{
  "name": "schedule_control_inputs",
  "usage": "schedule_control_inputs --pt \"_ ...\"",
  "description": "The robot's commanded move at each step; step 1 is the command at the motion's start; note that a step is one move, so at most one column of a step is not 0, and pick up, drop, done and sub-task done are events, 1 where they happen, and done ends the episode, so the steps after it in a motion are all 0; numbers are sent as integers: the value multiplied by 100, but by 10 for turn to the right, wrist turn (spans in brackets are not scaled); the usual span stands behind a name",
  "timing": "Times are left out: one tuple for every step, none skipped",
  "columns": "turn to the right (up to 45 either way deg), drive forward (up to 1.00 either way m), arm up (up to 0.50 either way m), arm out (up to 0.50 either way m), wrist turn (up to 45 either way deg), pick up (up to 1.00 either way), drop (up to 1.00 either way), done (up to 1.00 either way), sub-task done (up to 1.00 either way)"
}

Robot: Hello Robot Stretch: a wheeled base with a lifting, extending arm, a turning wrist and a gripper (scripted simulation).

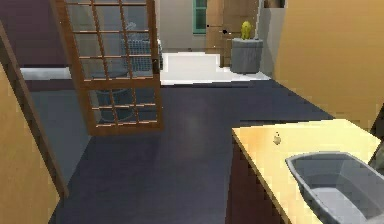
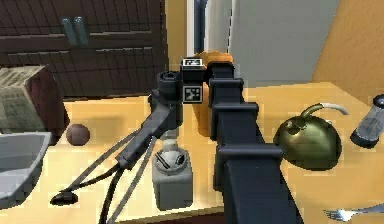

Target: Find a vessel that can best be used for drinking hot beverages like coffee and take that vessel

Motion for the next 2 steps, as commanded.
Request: schedule_control_inputs --pt "0 0 0 0 450 0 0 0 0" --pt "0 0 0 0 450 0 0 0 0"
